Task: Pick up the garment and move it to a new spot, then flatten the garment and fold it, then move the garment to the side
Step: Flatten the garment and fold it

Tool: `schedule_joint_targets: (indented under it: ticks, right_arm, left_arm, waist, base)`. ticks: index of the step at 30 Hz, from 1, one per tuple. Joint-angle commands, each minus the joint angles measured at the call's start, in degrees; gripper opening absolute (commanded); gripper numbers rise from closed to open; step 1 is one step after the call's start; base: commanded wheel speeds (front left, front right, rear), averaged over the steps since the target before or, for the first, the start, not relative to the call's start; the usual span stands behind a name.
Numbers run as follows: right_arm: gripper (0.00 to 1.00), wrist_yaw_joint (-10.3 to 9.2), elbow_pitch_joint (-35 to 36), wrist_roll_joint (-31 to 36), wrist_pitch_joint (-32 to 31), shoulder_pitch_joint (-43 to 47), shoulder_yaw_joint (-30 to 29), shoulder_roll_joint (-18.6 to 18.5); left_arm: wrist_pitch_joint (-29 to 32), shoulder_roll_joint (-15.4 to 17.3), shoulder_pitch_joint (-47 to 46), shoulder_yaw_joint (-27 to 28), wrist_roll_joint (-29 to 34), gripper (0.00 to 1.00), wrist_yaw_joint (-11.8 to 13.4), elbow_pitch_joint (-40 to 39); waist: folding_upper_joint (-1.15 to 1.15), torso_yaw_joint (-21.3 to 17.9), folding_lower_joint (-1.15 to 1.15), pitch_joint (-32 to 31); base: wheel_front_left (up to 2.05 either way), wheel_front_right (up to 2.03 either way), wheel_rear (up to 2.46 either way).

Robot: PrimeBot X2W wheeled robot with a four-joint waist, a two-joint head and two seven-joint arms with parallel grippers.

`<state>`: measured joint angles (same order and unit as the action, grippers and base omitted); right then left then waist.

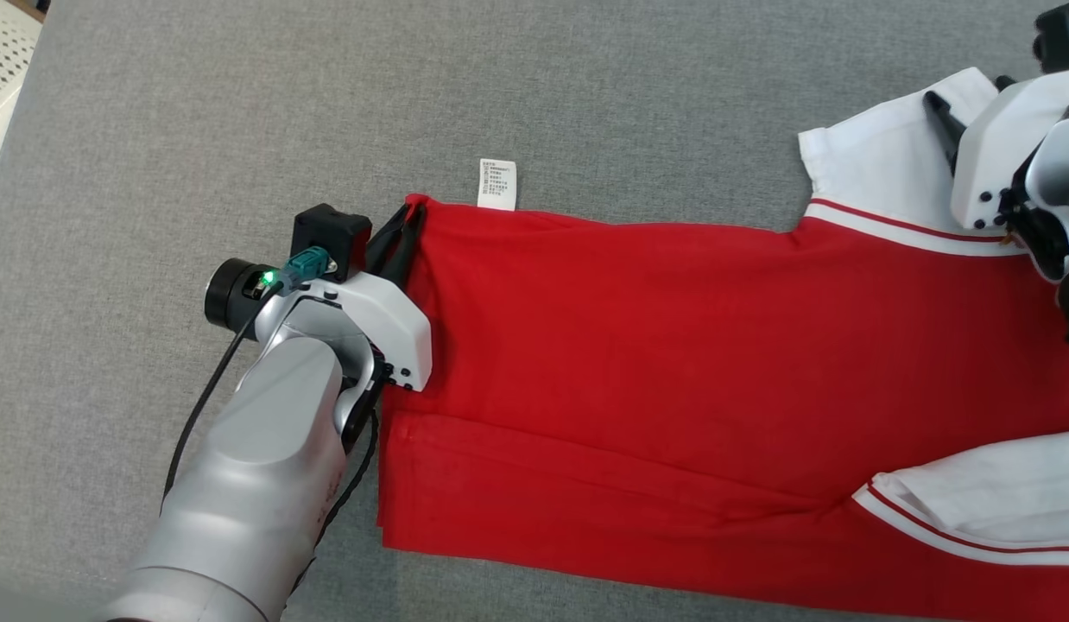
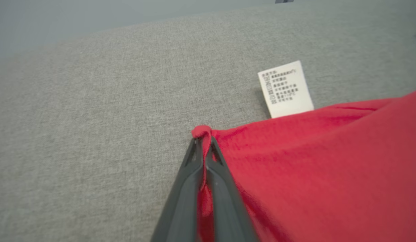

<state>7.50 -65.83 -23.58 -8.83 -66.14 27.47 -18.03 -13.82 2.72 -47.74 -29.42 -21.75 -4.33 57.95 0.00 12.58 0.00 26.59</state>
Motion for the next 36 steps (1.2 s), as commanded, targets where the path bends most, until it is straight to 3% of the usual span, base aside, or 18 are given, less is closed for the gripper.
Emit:
schedule_joint_targets:
  ticks: [1,4,5,7,8,13,24,36]
  right_arm:
    - [1.0,-0.01,-1.0,0.1,-0.7,-0.1,0.4,-0.5]
    - [0.67,-0.01,-2.4,0.3,-0.8,-0.7,1.4,-0.9]
    - [0.51,-0.02,-2.9,0.4,-1.3,-0.8,1.8,-0.8]
    - [0.29,-0.02,-3.5,-0.5,-1.6,-1.0,2.0,-0.8]
    - [0.0,-0.03,-3.6,-0.4,-1.5,-1.2,2.3,-0.9]
    - [0.0,-0.09,-4.3,-0.2,0.8,-2.6,2.8,-1.8]
    - [0.0,-0.05,-6.6,5.2,18.0,-7.9,-0.9,-3.1]
    - [0.0,-0.02,-5.8,6.6,23.8,-1.0,-3.4,0.7]
  left_arm:
    - [0.4,0.4,0.2,-1.0,-0.8,0.0,0.6,0.3]
    - [0.4,0.3,-0.2,-3.5,-2.9,0.0,1.6,-0.4]
    - [0.4,0.3,-0.3,-4.2,-3.6,0.0,2.0,-0.6]
    - [0.3,0.2,-0.6,-5.3,-4.8,0.0,2.6,-0.7]
    - [0.2,0.2,-0.9,-5.8,-5.2,0.0,2.8,-0.7]
    - [-0.5,0.2,-2.0,-7.3,-7.1,0.0,4.1,-0.3]
    - [-1.4,1.9,-5.4,-3.5,-4.7,0.0,7.3,-5.3]
    - [-1.4,4.4,3.9,3.1,0.8,0.0,7.7,-13.3]
  waist:
    - [0.0,0.4,0.0,0.4]
    - [0.0,0.8,0.0,0.8]
    - [0.0,0.8,0.0,0.9]
    - [0.0,0.9,0.0,1.2]
    - [0.0,0.8,0.0,1.4]
    - [0.0,0.5,0.0,1.4]
    - [0.0,-0.7,0.0,0.4]
    - [0.0,-4.5,0.0,-5.5]
  base:
    - [0.0,0.0,0.0]
    - [0.0,0.0,0.0]
    - [0.0,0.0,0.0]
    - [0.0,0.0,0.0]
    - [0.0,0.0,0.0]
    - [0.0,0.0,0.0]
    - [0.0,0.0,0.0]
    - [0.0,0.0,0.0]
